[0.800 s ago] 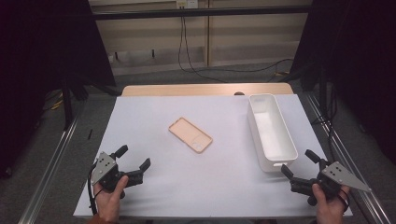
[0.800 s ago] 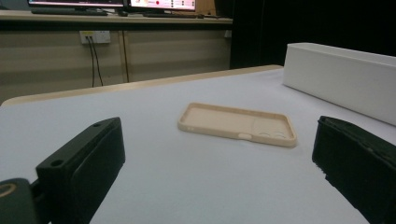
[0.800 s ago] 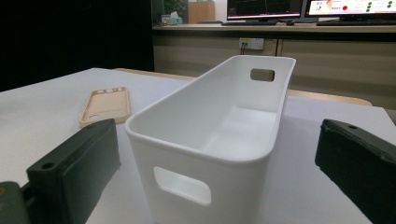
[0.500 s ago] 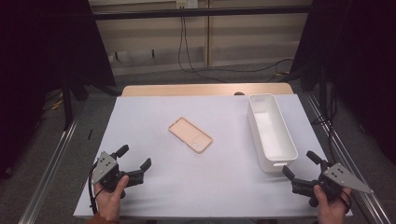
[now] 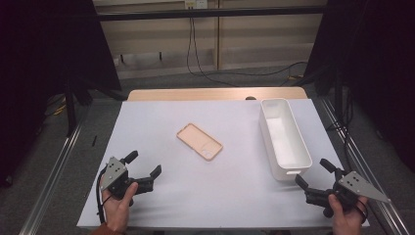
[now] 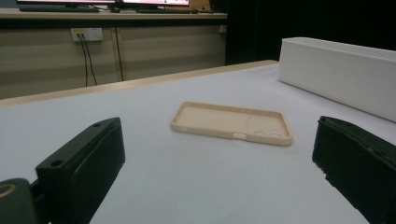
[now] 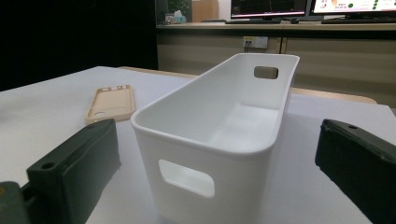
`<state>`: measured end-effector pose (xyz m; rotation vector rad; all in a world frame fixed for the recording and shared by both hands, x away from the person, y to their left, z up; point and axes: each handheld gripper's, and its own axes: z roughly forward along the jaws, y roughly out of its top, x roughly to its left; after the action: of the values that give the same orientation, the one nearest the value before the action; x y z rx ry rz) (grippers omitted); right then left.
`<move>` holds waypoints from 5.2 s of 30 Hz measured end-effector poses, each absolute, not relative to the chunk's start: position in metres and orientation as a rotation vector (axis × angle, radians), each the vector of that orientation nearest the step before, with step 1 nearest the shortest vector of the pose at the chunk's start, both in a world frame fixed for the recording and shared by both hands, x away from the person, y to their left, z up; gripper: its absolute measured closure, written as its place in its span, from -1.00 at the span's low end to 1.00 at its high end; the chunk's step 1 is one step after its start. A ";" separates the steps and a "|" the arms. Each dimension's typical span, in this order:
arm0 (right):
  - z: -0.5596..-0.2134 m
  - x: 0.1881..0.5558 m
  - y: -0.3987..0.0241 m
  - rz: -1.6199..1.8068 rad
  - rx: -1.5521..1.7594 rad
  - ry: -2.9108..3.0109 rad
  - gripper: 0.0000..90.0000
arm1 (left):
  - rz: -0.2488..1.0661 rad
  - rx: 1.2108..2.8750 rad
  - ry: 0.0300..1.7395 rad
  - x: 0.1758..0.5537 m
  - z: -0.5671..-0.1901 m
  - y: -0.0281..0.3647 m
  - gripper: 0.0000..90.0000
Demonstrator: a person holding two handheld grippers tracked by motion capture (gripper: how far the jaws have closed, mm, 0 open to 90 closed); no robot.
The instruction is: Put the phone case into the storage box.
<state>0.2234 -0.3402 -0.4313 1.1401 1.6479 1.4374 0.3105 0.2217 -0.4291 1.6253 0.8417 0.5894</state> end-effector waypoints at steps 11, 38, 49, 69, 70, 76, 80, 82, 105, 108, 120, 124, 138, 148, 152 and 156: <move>-0.430 0.225 -0.337 1.436 1.138 1.663 -1.00 | 0.518 1.634 0.818 0.318 -0.428 0.211 -0.93; -0.431 0.223 -0.338 1.441 1.132 1.664 -1.00 | 0.476 1.686 0.718 0.352 -0.417 0.169 -0.89; -0.431 0.223 -0.338 1.442 1.129 1.663 -1.00 | 0.456 1.647 0.678 0.366 -0.410 0.155 -0.95; -0.431 0.223 -0.338 1.446 1.125 1.666 -1.00 | 0.478 1.668 0.689 0.394 -0.411 0.139 -0.97; -0.431 0.224 -0.337 1.448 1.129 1.666 -1.00 | 0.481 1.675 0.690 0.396 -0.411 0.138 -0.96; -0.431 0.224 -0.338 1.449 1.123 1.668 -1.00 | 0.500 1.688 0.689 0.410 -0.410 0.133 -0.95; -0.431 0.224 -0.337 1.451 1.123 1.667 -1.00 | 0.484 1.672 0.704 0.415 -0.408 0.130 -0.94; -0.431 0.224 -0.337 1.451 1.125 1.667 -1.00 | 0.491 1.681 0.685 0.416 -0.406 0.127 -0.94; -0.431 0.224 -0.337 1.453 1.121 1.673 -1.00 | 0.521 1.680 0.708 0.452 -0.406 0.115 -0.95; -0.431 0.224 -0.337 1.454 1.120 1.674 -1.00 | 0.516 1.690 0.703 0.460 -0.408 0.112 -0.95; -0.431 0.224 -0.337 1.458 1.121 1.674 -1.00 | 0.524 1.706 0.705 0.483 -0.409 0.100 -0.91; -0.432 0.224 -0.337 1.453 1.117 1.677 -1.00 | 0.530 1.699 0.709 0.488 -0.407 0.096 -0.90; -0.432 0.224 -0.337 1.452 1.120 1.674 -1.00 | 0.532 1.701 0.690 0.501 -0.406 0.084 -0.47; -0.432 0.224 -0.338 1.449 1.116 1.676 -1.00 | 0.532 1.707 0.721 0.502 -0.403 0.084 0.17; -0.432 0.224 -0.337 1.452 1.120 1.675 -1.00 | 0.519 1.719 0.708 0.503 -0.403 0.083 0.44; -0.432 0.224 -0.337 1.452 1.119 1.675 -1.00 | 0.488 1.733 0.701 0.503 -0.404 0.080 0.60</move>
<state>0.2238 -0.3373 -0.4317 1.1187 1.6751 1.4524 0.5033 0.0805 -0.4037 1.7325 0.7008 0.4877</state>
